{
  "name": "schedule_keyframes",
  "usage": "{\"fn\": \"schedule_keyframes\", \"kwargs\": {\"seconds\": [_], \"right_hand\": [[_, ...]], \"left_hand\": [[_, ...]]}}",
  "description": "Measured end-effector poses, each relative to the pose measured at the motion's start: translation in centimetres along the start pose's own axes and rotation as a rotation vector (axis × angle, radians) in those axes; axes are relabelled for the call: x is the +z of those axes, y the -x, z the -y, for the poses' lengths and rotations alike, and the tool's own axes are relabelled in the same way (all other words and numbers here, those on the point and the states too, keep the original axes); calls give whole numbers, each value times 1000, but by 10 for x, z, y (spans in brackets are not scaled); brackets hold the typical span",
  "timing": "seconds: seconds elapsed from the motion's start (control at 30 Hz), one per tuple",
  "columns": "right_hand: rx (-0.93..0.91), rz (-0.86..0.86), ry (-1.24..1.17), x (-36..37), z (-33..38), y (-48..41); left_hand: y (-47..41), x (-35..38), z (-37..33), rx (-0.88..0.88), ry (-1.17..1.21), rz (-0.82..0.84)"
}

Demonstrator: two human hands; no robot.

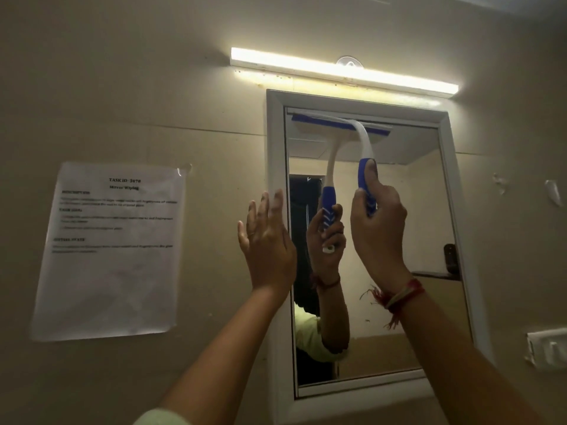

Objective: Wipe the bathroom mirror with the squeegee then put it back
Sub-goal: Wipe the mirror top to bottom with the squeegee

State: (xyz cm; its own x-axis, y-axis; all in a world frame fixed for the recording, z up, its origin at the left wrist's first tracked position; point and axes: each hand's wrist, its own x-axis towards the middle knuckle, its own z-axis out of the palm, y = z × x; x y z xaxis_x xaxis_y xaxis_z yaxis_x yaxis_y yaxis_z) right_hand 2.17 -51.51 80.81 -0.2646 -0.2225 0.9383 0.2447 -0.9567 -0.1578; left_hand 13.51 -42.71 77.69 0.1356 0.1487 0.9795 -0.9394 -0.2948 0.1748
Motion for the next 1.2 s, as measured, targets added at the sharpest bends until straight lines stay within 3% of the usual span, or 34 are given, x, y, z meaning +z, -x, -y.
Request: {"fn": "schedule_keyframes", "kwargs": {"seconds": [0.23,0.47,0.7,0.93,1.2], "right_hand": [[-62,70,69,-16,-5,39],[-46,75,139,-9,1,4],[-76,133,101,-34,-11,53],[-55,125,144,-22,-6,1],[-54,141,93,-43,-18,70]], "left_hand": [[2,1,1,7,26,-4],[2,-1,-1,6,21,-21],[3,-4,-5,-4,6,-20],[2,-4,-4,-10,13,-30],[3,-4,-5,-17,13,-35]]}}
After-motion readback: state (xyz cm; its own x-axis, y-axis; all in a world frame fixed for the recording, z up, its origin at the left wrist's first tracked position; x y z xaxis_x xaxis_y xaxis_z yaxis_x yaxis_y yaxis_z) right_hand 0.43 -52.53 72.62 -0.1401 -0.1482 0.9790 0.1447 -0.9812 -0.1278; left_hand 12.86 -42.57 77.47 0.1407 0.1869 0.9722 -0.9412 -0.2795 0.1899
